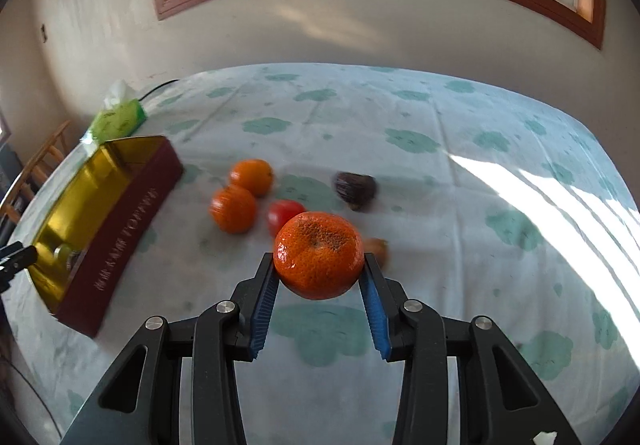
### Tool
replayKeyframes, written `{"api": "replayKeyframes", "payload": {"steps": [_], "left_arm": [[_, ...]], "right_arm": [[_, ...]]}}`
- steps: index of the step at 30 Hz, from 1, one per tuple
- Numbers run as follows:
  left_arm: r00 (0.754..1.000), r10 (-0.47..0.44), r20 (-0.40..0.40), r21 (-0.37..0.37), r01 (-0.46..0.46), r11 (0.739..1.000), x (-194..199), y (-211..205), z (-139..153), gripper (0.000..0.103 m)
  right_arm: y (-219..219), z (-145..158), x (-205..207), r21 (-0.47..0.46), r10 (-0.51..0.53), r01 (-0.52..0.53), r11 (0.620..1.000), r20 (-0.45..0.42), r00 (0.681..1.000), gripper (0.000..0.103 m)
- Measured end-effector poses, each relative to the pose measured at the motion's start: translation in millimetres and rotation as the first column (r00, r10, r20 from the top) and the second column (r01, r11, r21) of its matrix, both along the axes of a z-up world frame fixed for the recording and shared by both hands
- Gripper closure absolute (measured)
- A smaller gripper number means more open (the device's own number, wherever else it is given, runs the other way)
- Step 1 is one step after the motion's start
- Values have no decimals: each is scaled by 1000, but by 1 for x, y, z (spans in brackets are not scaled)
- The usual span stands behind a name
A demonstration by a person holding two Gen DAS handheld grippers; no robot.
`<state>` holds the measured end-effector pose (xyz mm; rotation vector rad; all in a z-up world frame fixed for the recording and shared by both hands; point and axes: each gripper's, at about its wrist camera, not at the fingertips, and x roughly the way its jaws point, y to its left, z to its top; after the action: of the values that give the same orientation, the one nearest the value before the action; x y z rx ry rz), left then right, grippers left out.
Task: Organize fruits
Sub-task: 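Carry the tangerine into the tin and open the right gripper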
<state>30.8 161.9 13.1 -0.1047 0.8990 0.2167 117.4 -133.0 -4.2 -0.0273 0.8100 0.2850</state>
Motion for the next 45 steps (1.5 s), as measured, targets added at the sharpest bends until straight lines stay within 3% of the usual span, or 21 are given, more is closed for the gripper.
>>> {"api": "replayKeyframes", "payload": {"steps": [7, 14, 22, 29, 34, 38, 45], "left_arm": [[998, 67, 21, 15, -67, 998, -14, 24, 7, 42], [995, 98, 8, -10, -98, 995, -22, 44, 3, 42], [990, 143, -12, -23, -143, 989, -21, 55, -7, 42], [991, 128, -35, -23, -128, 991, -18, 55, -9, 42], [990, 129, -60, -108, -135, 985, -20, 61, -14, 41], [990, 127, -65, -49, -130, 990, -21, 53, -11, 41], [994, 96, -50, -42, -98, 994, -22, 42, -4, 41]], "right_arm": [[121, 17, 4, 2, 287, -287, 958, -3, 958, 65], [192, -4, 8, -74, 400, -404, 912, -57, 915, 65], [211, -25, 12, -134, 430, -443, 886, -113, 896, 64], [218, -30, 13, -161, 439, -456, 875, -131, 889, 64], [222, -32, 10, -179, 445, -461, 869, -128, 887, 63], [224, -34, 8, -182, 447, -464, 867, -128, 886, 63], [217, -26, 4, -156, 430, -441, 884, -100, 897, 55]]}}
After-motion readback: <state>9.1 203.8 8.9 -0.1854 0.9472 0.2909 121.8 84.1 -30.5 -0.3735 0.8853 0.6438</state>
